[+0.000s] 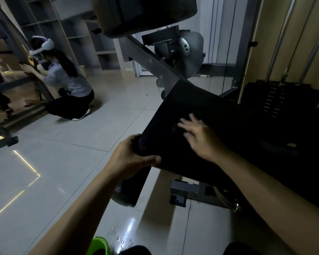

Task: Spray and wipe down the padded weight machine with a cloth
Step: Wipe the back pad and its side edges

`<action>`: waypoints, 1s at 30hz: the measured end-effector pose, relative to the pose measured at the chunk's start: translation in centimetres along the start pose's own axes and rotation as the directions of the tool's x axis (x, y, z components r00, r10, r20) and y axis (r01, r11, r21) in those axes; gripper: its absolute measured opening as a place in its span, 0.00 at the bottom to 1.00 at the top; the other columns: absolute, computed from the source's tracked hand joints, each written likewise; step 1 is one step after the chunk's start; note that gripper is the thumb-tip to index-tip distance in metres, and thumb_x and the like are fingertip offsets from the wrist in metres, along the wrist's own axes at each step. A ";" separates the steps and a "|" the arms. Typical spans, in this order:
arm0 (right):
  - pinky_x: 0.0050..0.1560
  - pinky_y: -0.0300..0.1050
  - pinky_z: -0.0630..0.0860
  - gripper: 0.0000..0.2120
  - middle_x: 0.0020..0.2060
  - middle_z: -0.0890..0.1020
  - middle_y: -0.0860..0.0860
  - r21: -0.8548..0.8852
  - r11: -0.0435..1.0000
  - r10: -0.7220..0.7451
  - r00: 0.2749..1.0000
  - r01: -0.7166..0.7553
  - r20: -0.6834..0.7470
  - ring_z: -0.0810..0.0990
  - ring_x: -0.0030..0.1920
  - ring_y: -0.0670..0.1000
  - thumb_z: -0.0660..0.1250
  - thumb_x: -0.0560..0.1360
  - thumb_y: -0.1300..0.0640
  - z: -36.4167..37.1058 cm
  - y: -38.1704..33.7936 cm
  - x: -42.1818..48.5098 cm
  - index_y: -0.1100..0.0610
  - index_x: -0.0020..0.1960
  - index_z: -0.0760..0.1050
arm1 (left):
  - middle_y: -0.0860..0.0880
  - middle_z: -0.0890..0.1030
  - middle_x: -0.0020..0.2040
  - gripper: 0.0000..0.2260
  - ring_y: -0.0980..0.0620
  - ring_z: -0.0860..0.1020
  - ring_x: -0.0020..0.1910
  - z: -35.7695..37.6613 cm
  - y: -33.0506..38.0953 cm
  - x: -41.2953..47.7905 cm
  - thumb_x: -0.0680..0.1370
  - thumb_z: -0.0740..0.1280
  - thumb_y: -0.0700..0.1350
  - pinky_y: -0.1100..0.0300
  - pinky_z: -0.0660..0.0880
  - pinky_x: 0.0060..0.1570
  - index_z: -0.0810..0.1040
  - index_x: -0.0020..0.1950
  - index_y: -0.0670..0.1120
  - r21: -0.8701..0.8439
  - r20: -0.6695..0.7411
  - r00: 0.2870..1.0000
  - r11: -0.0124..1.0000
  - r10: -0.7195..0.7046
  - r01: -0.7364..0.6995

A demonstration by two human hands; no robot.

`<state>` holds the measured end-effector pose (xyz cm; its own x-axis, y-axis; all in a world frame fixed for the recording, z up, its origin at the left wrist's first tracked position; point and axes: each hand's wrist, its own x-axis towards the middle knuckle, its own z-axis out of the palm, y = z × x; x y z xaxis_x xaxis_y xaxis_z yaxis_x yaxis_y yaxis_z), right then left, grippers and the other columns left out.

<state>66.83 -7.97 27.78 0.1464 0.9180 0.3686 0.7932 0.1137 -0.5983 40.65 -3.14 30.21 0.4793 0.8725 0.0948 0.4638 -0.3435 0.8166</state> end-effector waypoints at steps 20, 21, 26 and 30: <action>0.73 0.33 0.64 0.21 0.77 0.69 0.41 0.169 0.814 0.581 0.767 -0.556 -0.271 0.66 0.78 0.46 0.55 0.87 0.45 -3.7 3.7 -12.7 0.46 0.78 0.69 | 0.48 0.37 0.83 0.47 0.39 0.33 0.80 10.9 12.5 3.5 0.72 0.75 0.62 0.32 0.40 0.77 0.50 0.83 0.60 0.698 0.432 0.894 0.672 -0.118 -0.248; 0.70 0.29 0.65 0.20 0.76 0.70 0.40 0.236 0.772 0.636 0.706 -0.591 -0.312 0.68 0.76 0.45 0.58 0.86 0.46 -4.3 4.4 -13.3 0.45 0.78 0.69 | 0.48 0.35 0.83 0.49 0.38 0.31 0.79 12.2 13.0 4.1 0.71 0.75 0.63 0.28 0.39 0.75 0.48 0.83 0.60 0.717 0.446 0.880 0.653 -0.161 -0.244; 0.63 0.49 0.79 0.20 0.69 0.79 0.48 0.234 0.688 0.705 0.557 -0.687 -0.439 0.78 0.68 0.53 0.65 0.82 0.53 -6.0 8.0 -16.1 0.48 0.73 0.75 | 0.51 0.28 0.80 0.56 0.34 0.28 0.77 15.9 13.9 7.3 0.70 0.78 0.60 0.17 0.42 0.66 0.38 0.81 0.62 0.803 0.446 0.807 0.572 -0.388 -0.168; 0.63 0.67 0.78 0.19 0.66 0.80 0.59 0.306 0.503 0.782 0.275 -0.808 -0.560 0.78 0.68 0.63 0.61 0.84 0.53 -5.2 10.0 -16.8 0.59 0.72 0.76 | 0.49 0.28 0.80 0.53 0.32 0.28 0.77 16.3 13.7 7.1 0.72 0.75 0.63 0.17 0.45 0.65 0.37 0.81 0.60 0.823 0.441 0.811 0.533 -0.384 -0.196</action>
<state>75.43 -24.26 19.31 0.9912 0.1284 0.0316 0.0996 -0.5683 -0.8168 62.59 -7.37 32.81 0.5392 0.6862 -0.4883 0.7668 -0.6397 -0.0522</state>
